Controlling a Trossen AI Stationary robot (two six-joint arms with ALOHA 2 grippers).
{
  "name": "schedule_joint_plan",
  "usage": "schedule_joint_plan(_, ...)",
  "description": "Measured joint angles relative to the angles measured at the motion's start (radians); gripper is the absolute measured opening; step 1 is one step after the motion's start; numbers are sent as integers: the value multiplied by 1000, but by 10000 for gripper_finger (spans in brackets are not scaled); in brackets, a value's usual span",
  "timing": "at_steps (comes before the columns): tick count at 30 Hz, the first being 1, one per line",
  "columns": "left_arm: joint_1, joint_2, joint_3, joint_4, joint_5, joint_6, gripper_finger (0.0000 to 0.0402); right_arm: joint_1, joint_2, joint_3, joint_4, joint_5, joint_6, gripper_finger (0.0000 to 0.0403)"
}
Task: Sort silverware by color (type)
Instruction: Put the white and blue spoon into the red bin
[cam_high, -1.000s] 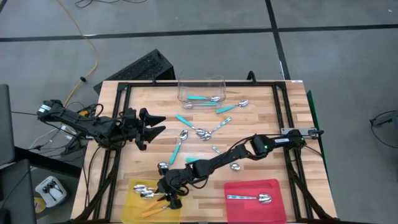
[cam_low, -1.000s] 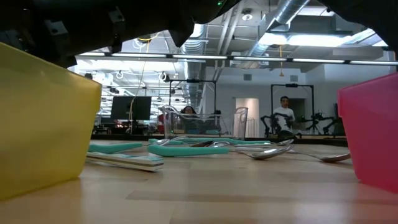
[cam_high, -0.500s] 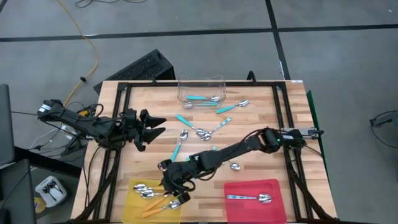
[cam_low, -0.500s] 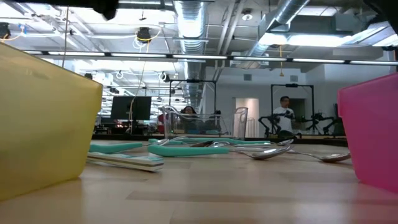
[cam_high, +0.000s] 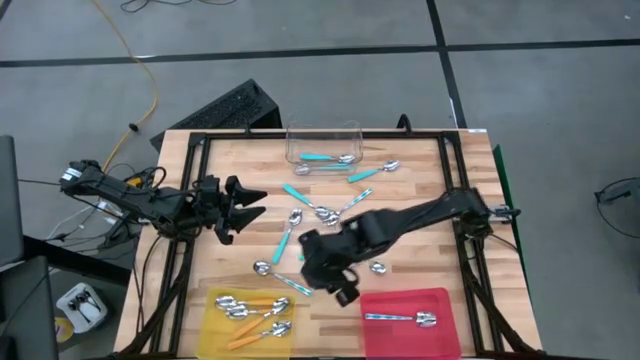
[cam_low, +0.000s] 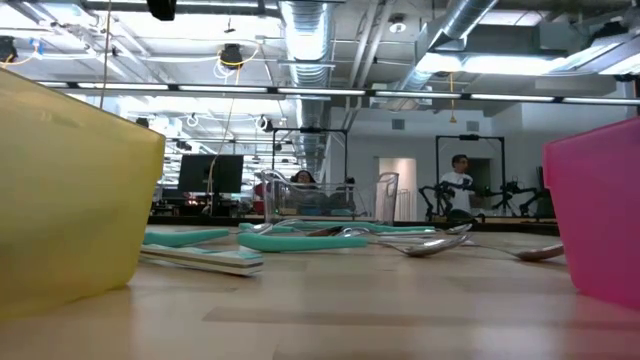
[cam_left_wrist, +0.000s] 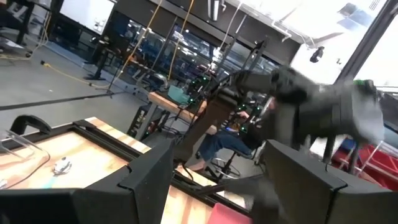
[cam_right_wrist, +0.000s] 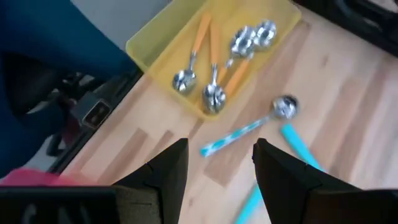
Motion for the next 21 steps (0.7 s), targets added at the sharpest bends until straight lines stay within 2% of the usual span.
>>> schedule_joint_plan(7, -3, 0, 0, -14, 2, -7, 238, -58, -233, -18, -141, 6, 65, 201)
schedule_joint_plan(11, -2, 0, 0, -19, 1, -9, 238, -84, -385, -18, -269, 66, 136, 201)
schedule_joint_plan(17, -2, 0, 0, -30, 0, 0, 238, -58, -592, -28, -315, 196, 211, 201)
schedule_joint_plan(21, -2, 0, 0, -46, -1, 0, 238, 15, -752, -145, -303, 375, 289, 201)
